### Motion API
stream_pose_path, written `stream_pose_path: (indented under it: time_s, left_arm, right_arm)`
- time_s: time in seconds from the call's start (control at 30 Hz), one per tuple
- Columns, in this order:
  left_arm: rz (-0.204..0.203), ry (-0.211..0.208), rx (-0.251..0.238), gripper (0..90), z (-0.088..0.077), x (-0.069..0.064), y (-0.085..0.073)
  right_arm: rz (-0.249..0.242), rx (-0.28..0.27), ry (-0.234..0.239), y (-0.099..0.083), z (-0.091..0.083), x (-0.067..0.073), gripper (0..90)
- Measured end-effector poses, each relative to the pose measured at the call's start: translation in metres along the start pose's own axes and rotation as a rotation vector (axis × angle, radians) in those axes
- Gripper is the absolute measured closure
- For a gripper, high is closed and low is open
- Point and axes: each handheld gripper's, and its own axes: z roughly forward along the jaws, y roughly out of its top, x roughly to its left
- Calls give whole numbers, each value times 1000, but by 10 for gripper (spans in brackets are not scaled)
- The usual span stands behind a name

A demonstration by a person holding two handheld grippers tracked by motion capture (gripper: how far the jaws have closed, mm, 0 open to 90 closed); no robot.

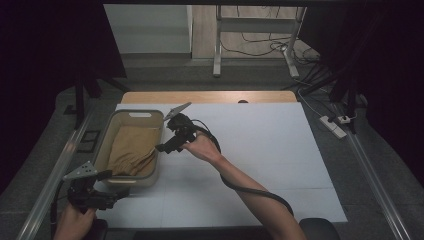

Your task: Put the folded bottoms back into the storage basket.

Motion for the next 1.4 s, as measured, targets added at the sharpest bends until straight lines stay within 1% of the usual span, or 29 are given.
stream_pose_path:
  time_s: [0.07,0.2,0.37,0.47,0.5,0.73,1.0,1.1,1.23,1.4]
  left_arm:
    - [-4,9,-5,0,-1,0,-1]
    - [-11,25,8,0,-1,0,-1]
    - [-25,31,11,0,-2,0,-2]
    - [-29,35,9,0,-4,-1,-2]
    - [-30,36,13,0,-4,-1,-2]
    - [-19,50,8,0,-4,-3,-3]
    - [-3,66,9,0,-4,-5,-3]
    - [-5,61,3,0,-5,-5,-3]
    - [-12,63,-2,0,-5,-4,-4]
    - [-9,66,0,0,-5,-5,-4]
  right_arm:
    - [-1,3,4,-2,-2,1,0]
    - [-10,6,0,-8,-6,3,0]
    - [-2,3,2,-16,-11,4,0]
    - [-7,10,3,-19,-15,5,0]
    - [-7,5,4,-21,-16,5,0]
    - [-17,16,-3,-28,-27,8,0]
    - [-27,14,-7,-34,-38,9,0]
    - [-35,14,-11,-36,-43,10,0]
    - [-33,19,-18,-40,-49,9,0]
    - [-26,19,-29,-45,-55,7,0]
